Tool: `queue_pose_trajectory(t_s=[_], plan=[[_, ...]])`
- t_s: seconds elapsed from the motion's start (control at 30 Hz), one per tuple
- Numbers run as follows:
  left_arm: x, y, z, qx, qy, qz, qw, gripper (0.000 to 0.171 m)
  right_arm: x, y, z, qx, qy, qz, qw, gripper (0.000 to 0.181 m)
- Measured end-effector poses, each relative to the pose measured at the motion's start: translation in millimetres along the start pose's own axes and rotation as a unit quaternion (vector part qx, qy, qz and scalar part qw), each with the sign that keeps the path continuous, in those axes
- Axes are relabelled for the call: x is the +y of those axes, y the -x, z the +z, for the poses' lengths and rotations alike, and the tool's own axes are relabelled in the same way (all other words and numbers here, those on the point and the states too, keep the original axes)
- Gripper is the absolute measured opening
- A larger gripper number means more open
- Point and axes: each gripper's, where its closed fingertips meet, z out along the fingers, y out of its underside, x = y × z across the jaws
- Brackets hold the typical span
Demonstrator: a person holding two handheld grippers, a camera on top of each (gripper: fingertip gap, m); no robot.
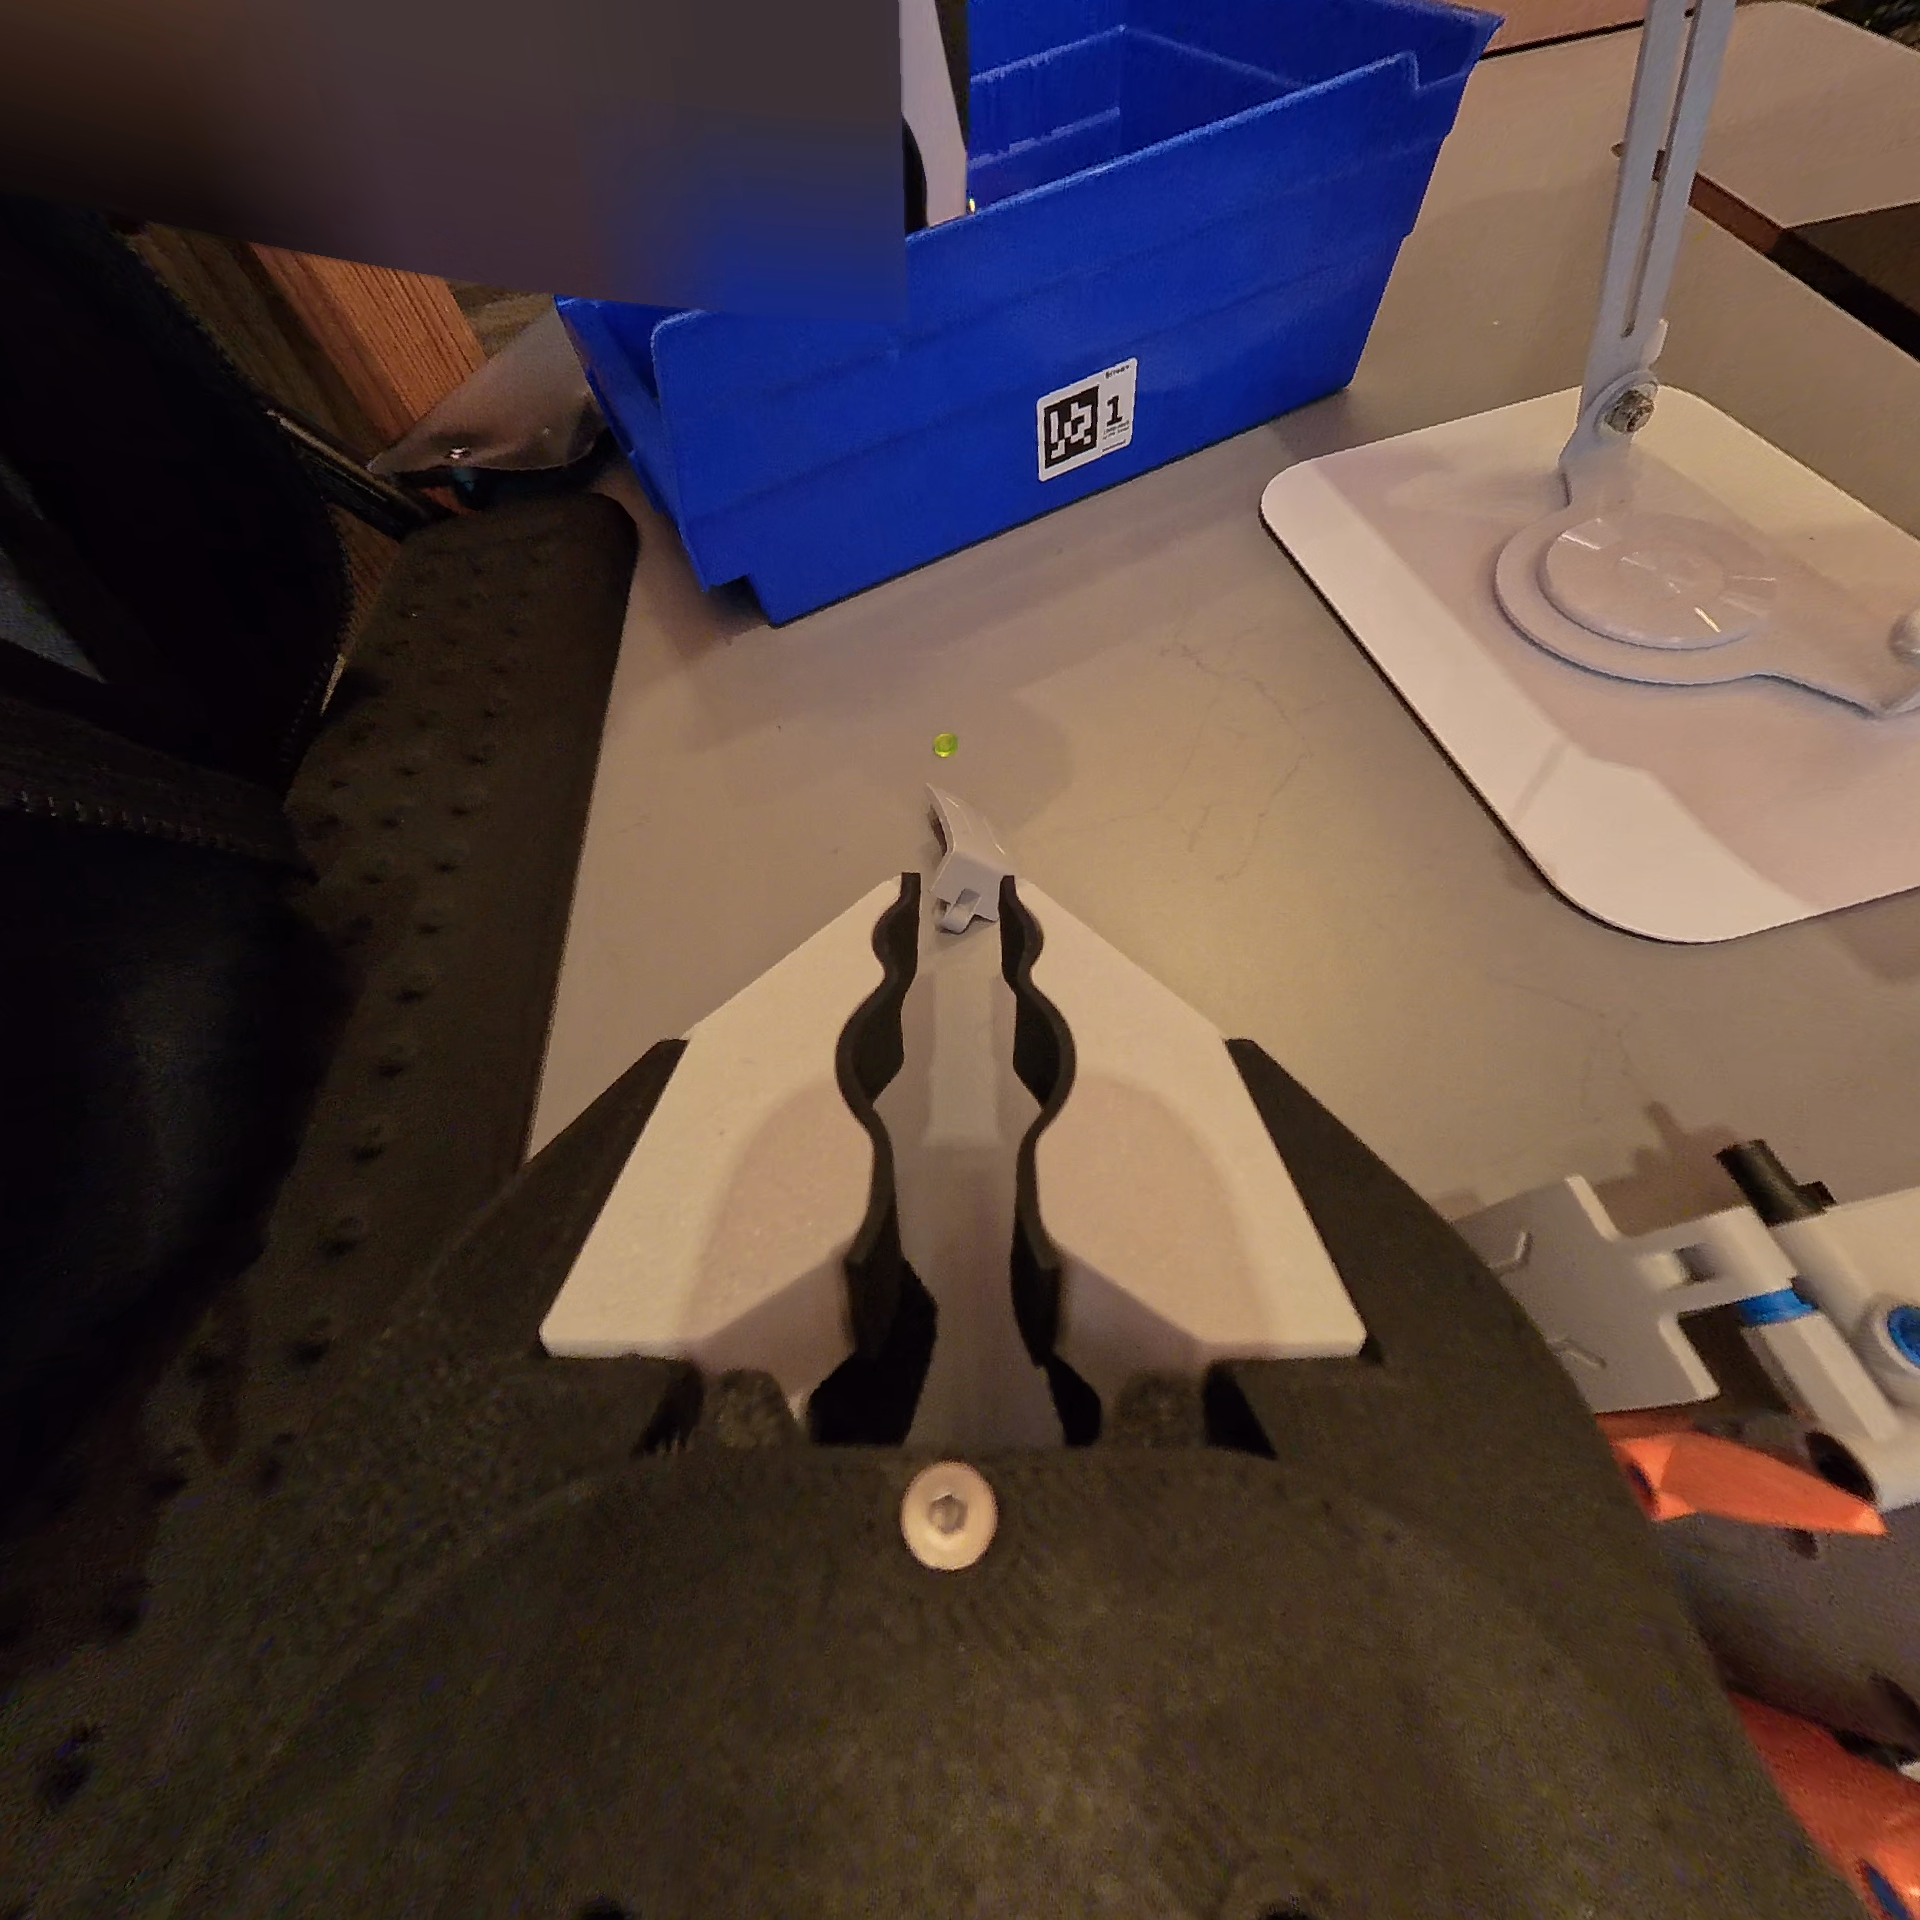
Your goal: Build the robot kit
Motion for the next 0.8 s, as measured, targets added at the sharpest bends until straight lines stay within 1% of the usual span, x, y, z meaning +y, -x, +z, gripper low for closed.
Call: queue_pose_trajectory(t_s=[0.07,0.17,0.23,0.37,0.5,0.57,0.67,0.8], plan=[[-7,0,2,-0.001,-0.01,0.007,1.0,0.037,0,0,0,0.0,-0.001,0.0,1.0,0.013],[-9,1,7,-0.003,-0.005,0.015,1.0,0.037,-1,0,0,0.0,-0.002,0.0,1.0,0.013],[-12,2,9,-0.004,-0.011,0.015,1.0,0.035,-1,0,-1,0.0,-0.002,-0.001,1.0,0.013],[-22,7,7,-0.012,-0.035,0.015,0.999,0.034,-1,0,-1,0.0,-0.002,-0.001,1.0,0.013],[-40,11,2,-0.016,-0.071,0.033,0.997,0.038,-1,1,0,-0.001,-0.002,0.0,1.0,0.013],[-45,18,5,-0.032,-0.071,0.044,0.996,0.04,-1,1,0,-0.001,-0.001,-0.001,1.0,0.013],[-49,21,13,-0.026,-0.064,0.048,0.996,0.04,-1,1,0,-0.001,-0.002,0.0,1.0,0.013],[-48,24,17,-0.025,-0.057,0.046,0.997,0.033,-1,1,0,-0.003,-0.002,0.0,1.0,0.013]])
